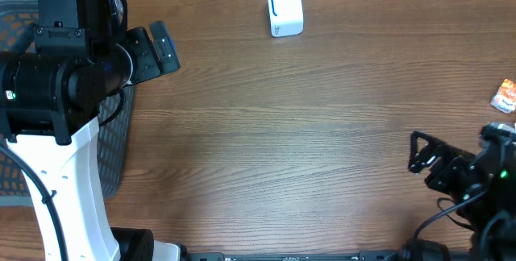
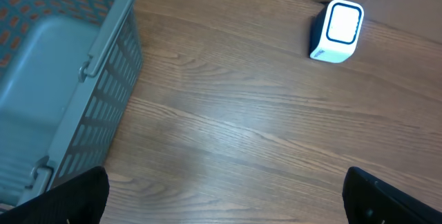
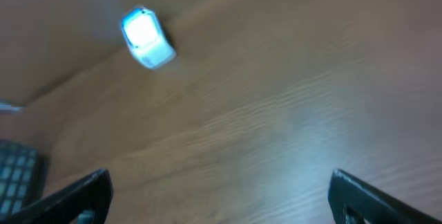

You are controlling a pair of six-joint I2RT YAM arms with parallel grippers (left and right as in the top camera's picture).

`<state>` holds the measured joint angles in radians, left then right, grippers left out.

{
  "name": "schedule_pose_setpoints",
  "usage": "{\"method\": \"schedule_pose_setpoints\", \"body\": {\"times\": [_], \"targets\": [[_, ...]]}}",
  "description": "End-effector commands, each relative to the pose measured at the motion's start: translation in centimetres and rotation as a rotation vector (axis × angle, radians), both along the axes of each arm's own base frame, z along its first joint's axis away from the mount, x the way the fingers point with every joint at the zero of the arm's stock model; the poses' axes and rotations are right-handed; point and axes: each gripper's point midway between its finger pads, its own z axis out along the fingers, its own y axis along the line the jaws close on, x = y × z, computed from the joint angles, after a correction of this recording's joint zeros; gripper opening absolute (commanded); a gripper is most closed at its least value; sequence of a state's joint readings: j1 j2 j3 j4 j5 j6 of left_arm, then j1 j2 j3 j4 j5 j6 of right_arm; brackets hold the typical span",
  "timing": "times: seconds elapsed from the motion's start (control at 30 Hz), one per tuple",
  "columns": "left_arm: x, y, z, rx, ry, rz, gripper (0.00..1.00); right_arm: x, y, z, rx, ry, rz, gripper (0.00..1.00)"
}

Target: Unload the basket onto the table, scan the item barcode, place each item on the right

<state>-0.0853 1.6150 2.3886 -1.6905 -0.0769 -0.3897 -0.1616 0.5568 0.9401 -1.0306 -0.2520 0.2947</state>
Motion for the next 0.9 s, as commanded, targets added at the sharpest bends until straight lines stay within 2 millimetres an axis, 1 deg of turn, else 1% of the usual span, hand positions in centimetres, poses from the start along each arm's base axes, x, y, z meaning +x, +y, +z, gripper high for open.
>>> {"method": "schedule_pose_setpoints", "body": {"times": [0.0,0.13,0.23,0.37,0.5,0.6,0.87], "targets": [[0.0,0.2,0.1,0.012,-0.003,-0.001,1.0,0.1,2.0,-0.9,-0.019,-0.107,0.106,1.0],[0.0,0.2,0.1,0.012,-0.003,-0.001,1.0,0.5,3.4,-1.4,-0.031,-0.279,0.173,1.0],[0.0,0.2,0.1,0.012,-0.003,-0.001,1.0,0.8,3.9,-2.3,-0.039,-0.396,0.197,1.0],[0.0,0.2,0.1,0.012,-0.003,-0.001,1.0,1.3,4.2,-3.6,-0.046,-0.499,0.201,1.0],[0.0,0.2,0.1,0.012,-0.003,-0.001,1.0,1.7,4.3,-4.2,-0.051,-0.606,0.2,1.0],[0.0,0.2,0.1,0.012,-0.003,-0.001,1.0,2.4,4.1,-5.0,-0.056,-0.631,0.185,1.0],[0.0,0.2,0.1,0.012,-0.003,-0.001,1.0,3.3,3.0,-6.1,-0.075,-0.659,0.119,1.0]]}}
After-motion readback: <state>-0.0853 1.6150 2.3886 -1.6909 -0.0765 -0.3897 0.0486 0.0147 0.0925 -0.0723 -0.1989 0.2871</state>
